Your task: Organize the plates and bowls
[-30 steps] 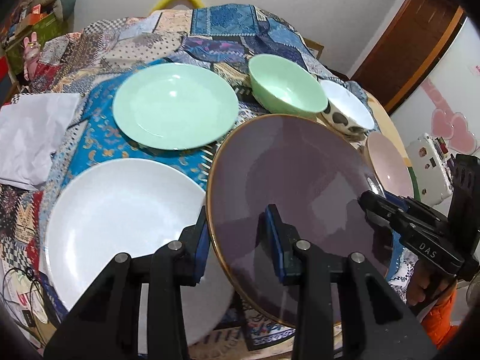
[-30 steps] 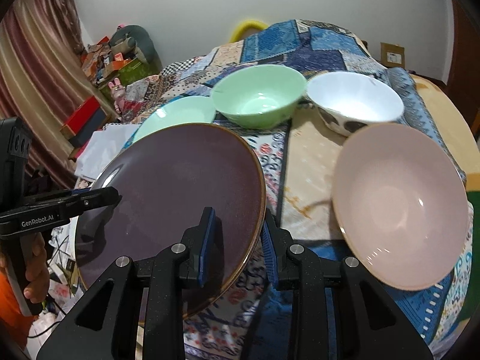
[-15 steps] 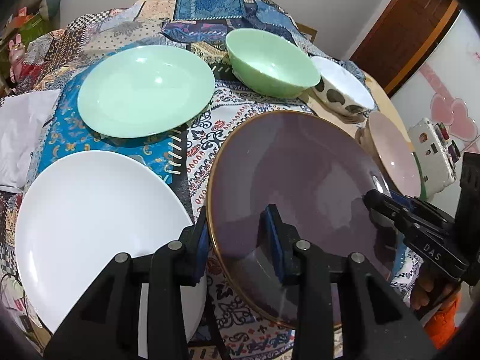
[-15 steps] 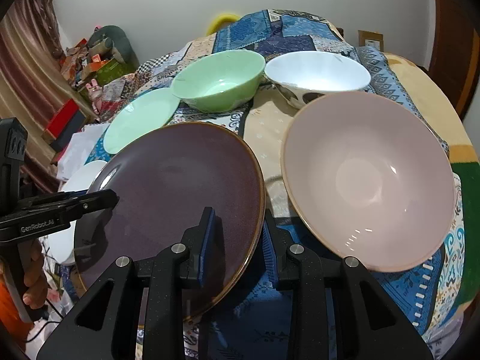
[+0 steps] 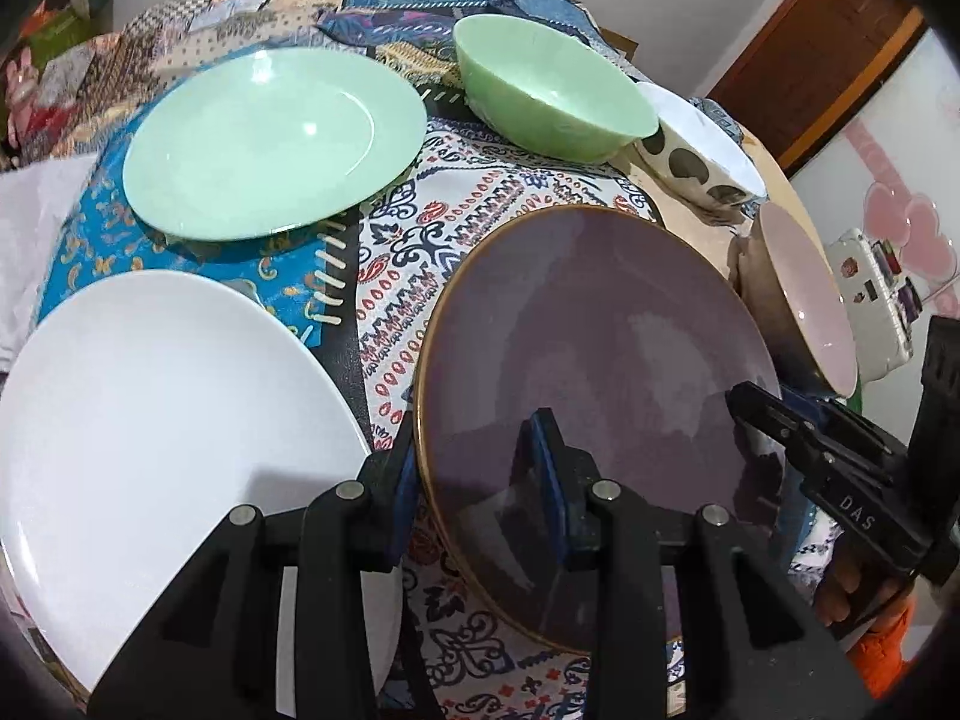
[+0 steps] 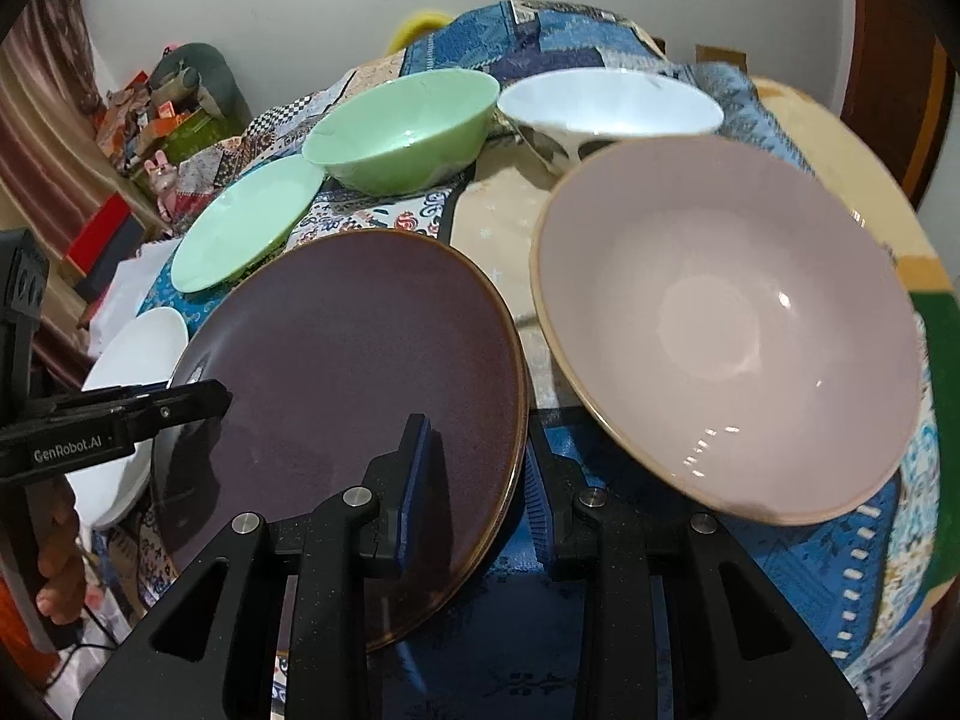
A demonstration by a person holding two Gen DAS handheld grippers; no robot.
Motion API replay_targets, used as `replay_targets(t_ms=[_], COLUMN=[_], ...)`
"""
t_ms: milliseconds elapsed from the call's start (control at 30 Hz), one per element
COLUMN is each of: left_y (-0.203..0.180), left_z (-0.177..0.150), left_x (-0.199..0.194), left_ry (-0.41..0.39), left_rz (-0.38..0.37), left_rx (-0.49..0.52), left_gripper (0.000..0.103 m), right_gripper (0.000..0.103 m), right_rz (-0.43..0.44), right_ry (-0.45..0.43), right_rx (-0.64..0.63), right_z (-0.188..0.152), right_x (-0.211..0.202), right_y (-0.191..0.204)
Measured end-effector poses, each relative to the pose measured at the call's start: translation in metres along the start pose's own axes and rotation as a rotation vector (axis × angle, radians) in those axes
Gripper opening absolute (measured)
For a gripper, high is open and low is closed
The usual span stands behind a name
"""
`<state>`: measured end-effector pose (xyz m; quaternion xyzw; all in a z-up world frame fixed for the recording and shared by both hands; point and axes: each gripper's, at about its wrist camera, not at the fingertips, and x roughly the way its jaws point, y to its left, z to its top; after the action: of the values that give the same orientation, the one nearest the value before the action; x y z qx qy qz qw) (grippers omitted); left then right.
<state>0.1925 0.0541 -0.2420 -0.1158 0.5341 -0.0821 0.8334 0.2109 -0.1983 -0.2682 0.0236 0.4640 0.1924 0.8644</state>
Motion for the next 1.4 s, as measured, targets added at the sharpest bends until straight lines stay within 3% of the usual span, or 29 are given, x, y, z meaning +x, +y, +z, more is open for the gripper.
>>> replay_targets(t_ms=[200,567,733,933,1400], left_y=[0.001,-0.009,-0.016,-0.013,0.053], left_z=[0.0,-0.004,-0.008,-0.013,-0.028], left_x=[0.001,-0.042,-0.073,-0.113,-0.152], left_ry=[0.011,-0.089,-0.173,-0.279,-0.316], left_rz=[-0.002,0.06,0.096,0.153,0.282], left_rx=[-0.017,0.023,0.046,0.064,-0.044], left_gripper=[0.035,0.036,0.053,0.068,0.072], right_gripper=[0.03,0.03,0.031,0.04,0.057], right_rz=[0.011,0.045,0.065,0.092,0.178], right_ry=[0.005,-0.04,-0.08,-0.13,-0.155], right_rx=[0.008,0.011,-0.021,-0.077,-0.213], right_z=[0.001,0.001,0.006,0.016,0.04], right_x=[-0.003,-0.03,-0.043,-0.056,-0.043], right_y=[0.0,0.004,0.018,0.039,0.105])
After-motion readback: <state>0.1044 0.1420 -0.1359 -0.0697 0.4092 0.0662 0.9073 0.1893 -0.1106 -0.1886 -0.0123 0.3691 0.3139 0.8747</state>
